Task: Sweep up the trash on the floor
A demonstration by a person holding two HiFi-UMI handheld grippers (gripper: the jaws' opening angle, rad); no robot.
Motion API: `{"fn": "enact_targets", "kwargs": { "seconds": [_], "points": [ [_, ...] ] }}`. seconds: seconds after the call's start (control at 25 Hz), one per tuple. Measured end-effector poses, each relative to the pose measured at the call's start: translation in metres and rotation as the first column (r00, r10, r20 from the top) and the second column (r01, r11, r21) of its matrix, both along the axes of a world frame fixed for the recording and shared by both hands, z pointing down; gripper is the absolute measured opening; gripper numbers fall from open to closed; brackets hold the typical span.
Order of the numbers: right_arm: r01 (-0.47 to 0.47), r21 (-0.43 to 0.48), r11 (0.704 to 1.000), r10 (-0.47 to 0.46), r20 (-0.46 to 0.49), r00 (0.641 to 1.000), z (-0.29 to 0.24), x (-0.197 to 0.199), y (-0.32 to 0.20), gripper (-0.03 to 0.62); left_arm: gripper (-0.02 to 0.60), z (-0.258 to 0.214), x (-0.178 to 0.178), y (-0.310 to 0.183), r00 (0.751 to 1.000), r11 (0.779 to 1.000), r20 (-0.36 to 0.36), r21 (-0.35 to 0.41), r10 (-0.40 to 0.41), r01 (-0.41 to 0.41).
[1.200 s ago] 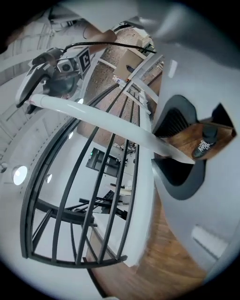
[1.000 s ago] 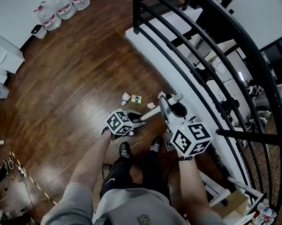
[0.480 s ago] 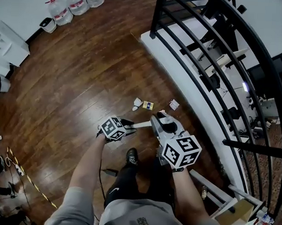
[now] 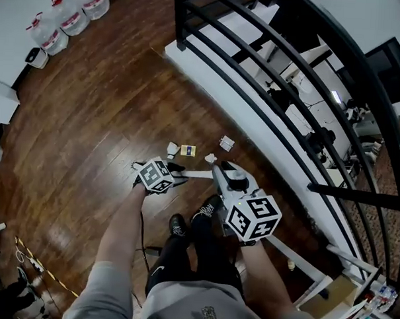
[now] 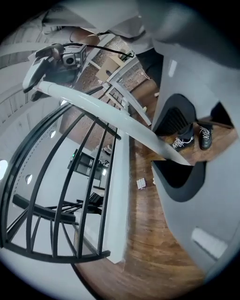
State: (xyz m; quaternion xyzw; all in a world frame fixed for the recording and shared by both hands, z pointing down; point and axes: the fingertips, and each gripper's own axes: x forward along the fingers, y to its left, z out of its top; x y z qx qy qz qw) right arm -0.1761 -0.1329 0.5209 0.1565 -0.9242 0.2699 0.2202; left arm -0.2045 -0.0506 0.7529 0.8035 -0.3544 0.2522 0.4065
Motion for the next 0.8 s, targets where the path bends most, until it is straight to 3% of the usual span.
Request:
{"fn": "enact_targets", "kwargs": {
  "seconds": [0.32, 0.52, 0.68, 0.8],
  "points": [
    [-0.147, 0.024, 0.989, 0.147, 0.002, 0.989, -0.006, 0.066, -0.092, 0.089, 0.161, -0.004, 0.050, -0.106, 0.988, 0.987, 0.026, 0.042, 0.153, -0.154],
    [-0.264, 0.041, 0.964, 0.264, -0.002, 0.965, -0.011, 0.103, -0.128, 0.089, 0.161, -0.007, 0.081, -0.154, 0.966, 0.964, 0.040, 0.069, 0.254, -0.256],
    [-0.374, 0.037, 0.927, 0.375, -0.029, 0.926, -0.009, 0.133, -0.146, 0.089, 0.161, -0.007, 0.107, -0.175, 0.935, 0.932, 0.023, 0.074, 0.353, -0.354],
    [-0.486, 0.038, 0.873, 0.487, -0.053, 0.872, -0.011, 0.161, -0.156, 0.091, 0.161, -0.008, 0.133, -0.189, 0.887, 0.884, 0.000, 0.081, 0.462, -0.460]
  ]
}}
